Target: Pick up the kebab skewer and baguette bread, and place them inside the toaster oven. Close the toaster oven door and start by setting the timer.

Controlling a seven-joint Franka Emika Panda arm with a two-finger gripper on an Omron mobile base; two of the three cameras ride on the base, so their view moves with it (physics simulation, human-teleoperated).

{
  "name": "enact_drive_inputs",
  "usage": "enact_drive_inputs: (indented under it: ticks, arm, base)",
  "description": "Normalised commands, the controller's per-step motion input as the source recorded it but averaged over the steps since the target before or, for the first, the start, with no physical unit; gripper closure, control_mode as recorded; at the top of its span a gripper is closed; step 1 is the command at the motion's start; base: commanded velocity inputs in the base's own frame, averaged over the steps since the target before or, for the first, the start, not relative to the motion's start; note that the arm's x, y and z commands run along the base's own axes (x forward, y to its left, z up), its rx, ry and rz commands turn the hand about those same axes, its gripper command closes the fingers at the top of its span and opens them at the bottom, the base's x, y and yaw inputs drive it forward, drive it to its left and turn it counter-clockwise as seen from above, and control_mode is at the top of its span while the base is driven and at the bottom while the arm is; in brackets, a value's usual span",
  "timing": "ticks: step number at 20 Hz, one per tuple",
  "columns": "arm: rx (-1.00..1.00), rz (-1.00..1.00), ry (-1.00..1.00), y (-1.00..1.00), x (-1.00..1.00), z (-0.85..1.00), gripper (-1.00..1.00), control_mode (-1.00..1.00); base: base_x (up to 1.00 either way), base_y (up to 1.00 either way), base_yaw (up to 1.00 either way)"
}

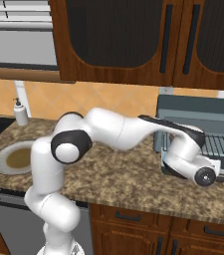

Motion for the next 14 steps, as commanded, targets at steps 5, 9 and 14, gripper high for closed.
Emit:
enact_drive_inputs:
  ticks: [5,9,14]
  arm:
    - [-0.01,0.0,0.0,-0.04,0.41,-0.12,-1.0,-1.0]
    - [0.0,0.0,0.0,-0.06,0.34,-0.1,-1.0,-1.0]
    - [0.0,0.0,0.0,-0.06,0.27,-0.06,-1.0,-1.0]
  base:
    - [0.0,0.0,0.0]
    - [0.0,0.0,0.0]
    - [0.0,0.0,0.0]
